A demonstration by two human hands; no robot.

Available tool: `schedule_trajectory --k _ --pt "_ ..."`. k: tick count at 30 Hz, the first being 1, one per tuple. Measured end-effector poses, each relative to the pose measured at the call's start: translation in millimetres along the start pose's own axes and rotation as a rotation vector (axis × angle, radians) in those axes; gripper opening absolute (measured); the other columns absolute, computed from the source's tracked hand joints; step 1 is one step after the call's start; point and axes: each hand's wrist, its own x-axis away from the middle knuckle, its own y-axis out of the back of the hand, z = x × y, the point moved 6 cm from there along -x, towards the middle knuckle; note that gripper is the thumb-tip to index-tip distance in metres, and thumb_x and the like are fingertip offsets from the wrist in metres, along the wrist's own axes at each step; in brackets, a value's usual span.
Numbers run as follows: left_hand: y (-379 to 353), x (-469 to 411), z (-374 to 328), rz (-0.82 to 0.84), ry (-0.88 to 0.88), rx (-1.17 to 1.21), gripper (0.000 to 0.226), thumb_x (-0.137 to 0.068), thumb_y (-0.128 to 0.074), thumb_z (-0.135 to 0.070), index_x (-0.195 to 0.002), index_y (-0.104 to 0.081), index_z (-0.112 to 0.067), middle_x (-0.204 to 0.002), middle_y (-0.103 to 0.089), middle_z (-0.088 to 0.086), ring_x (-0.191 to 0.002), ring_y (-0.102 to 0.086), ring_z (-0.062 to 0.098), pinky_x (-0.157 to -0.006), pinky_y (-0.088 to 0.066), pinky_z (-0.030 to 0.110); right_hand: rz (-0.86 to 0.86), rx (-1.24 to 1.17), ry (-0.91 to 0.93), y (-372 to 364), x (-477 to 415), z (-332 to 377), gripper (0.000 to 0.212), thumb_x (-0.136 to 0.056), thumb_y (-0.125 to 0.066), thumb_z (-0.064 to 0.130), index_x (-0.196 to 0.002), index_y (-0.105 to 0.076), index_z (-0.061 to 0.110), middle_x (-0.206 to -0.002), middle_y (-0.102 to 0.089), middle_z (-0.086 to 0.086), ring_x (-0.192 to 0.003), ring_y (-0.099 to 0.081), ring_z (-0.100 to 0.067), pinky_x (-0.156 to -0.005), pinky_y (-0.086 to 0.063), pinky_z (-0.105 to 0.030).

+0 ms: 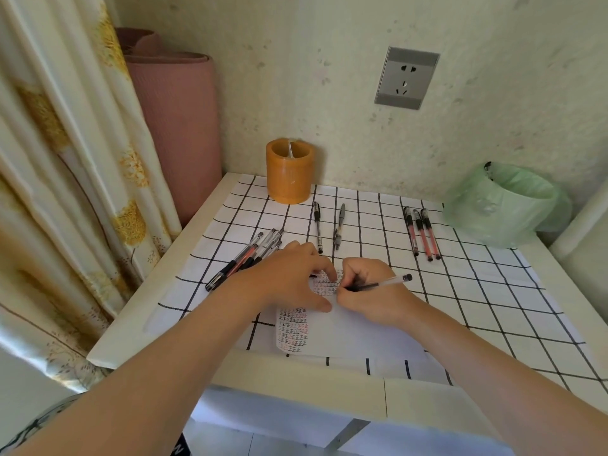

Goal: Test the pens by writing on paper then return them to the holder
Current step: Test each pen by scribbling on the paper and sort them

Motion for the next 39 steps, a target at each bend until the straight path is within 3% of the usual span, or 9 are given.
schedule_trajectory --k 3,7,12,17,21,30,34,37,39 --pt "0.1 -0.1 -0.5 -0.001 0.002 -0.001 0.053 -0.071 -0.076 -0.060 -0.118 -0.058 -0.046 -0.109 -0.045 -0.012 -0.109 -0.036 0.010 -0.089 -0.041 0.034 0.023 -0.011 -0.005 -0.1 0.3 0.7 0.023 -0.075 -0.066 -0.006 -0.064 -0.052 0.009 -0.056 -0.051 0.014 -0.050 -0.041 -0.001 -0.046 -0.033 -0.015" --pt "-0.3 -0.5 0.4 0.002 0.005 0.010 0.053 -0.070 -0.076 -0.060 -0.117 -0.058 -0.047 -0.110 -0.045 -0.013 -0.109 -0.036 0.009 -0.089 -0.041 0.033 -0.002 -0.029 0.006 0.8 0.7 2.8 0.021 -0.074 -0.066 -0.007 -0.065 -0.052 0.005 -0.060 -0.052 0.003 -0.052 -0.042 -0.005 -0.048 -0.033 -0.020" --pt "0.1 -0.7 -0.2 0.000 0.005 0.002 0.054 -0.070 -0.076 -0.060 -0.118 -0.058 -0.046 -0.110 -0.045 -0.012 -0.109 -0.036 0.010 -0.090 -0.042 0.034 0.007 0.004 0.001 -0.5 0.8 3.1 0.020 -0.072 -0.066 -0.005 -0.065 -0.051 0.007 -0.057 -0.049 0.009 -0.051 -0.041 -0.002 -0.046 -0.032 -0.016" --pt "-0.1 0.5 0.0 -0.001 0.007 0.009 0.053 -0.070 -0.075 -0.060 -0.119 -0.057 -0.047 -0.110 -0.044 -0.013 -0.110 -0.035 0.010 -0.092 -0.042 0.036 -0.012 -0.037 0.007 1.5 2.0 2.8 0.020 -0.074 -0.065 -0.006 -0.065 -0.051 0.005 -0.061 -0.049 -0.001 -0.053 -0.039 -0.009 -0.047 -0.030 -0.023" --pt "-0.1 1.5 -0.4 0.000 0.003 0.008 0.053 -0.070 -0.076 -0.060 -0.118 -0.057 -0.047 -0.109 -0.044 -0.013 -0.110 -0.036 0.011 -0.093 -0.042 0.036 0.002 -0.022 0.008 0.1 3.0 3.8 0.020 -0.076 -0.065 -0.005 -0.066 -0.053 0.007 -0.060 -0.051 0.008 -0.052 -0.041 -0.005 -0.047 -0.033 -0.018" --pt "0.1 1.6 -0.4 -0.001 0.009 0.012 0.053 -0.070 -0.076 -0.059 -0.118 -0.058 -0.046 -0.109 -0.044 -0.013 -0.112 -0.037 0.011 -0.094 -0.043 0.037 0.032 -0.013 -0.035 0.1 2.7 2.2 0.024 -0.077 -0.067 -0.002 -0.066 -0.055 0.016 -0.063 -0.054 0.003 -0.056 -0.046 -0.009 -0.049 -0.037 -0.025" --pt "0.9 2.0 -1.4 -0.004 0.007 0.017 0.052 -0.070 -0.077 -0.059 -0.117 -0.057 -0.047 -0.109 -0.045 -0.013 -0.111 -0.037 0.011 -0.095 -0.043 0.037 0.043 -0.045 -0.033 -0.4 2.9 4.1 0.030 -0.075 -0.067 -0.004 -0.062 -0.053 0.019 -0.058 -0.052 0.014 -0.053 -0.043 -0.004 -0.047 -0.035 -0.019" --pt "1.3 3.6 -2.5 -0.007 0.005 0.015 0.053 -0.071 -0.077 -0.058 -0.119 -0.057 -0.047 -0.110 -0.045 -0.012 -0.111 -0.036 0.011 -0.095 -0.043 0.038 0.050 -0.028 -0.009 -1.5 3.4 7.0 0.026 -0.073 -0.066 -0.006 -0.064 -0.051 0.013 -0.055 -0.049 0.015 -0.050 -0.040 -0.001 -0.047 -0.032 -0.014" --pt "0.8 4.7 -2.0 -0.003 0.005 0.016 0.053 -0.072 -0.076 -0.058 -0.121 -0.057 -0.047 -0.111 -0.044 -0.013 -0.112 -0.035 0.010 -0.095 -0.042 0.037 0.024 -0.039 -0.018 0.4 2.6 7.8 0.022 -0.074 -0.064 -0.006 -0.064 -0.050 0.008 -0.055 -0.048 0.012 -0.050 -0.039 -0.003 -0.047 -0.031 -0.017"
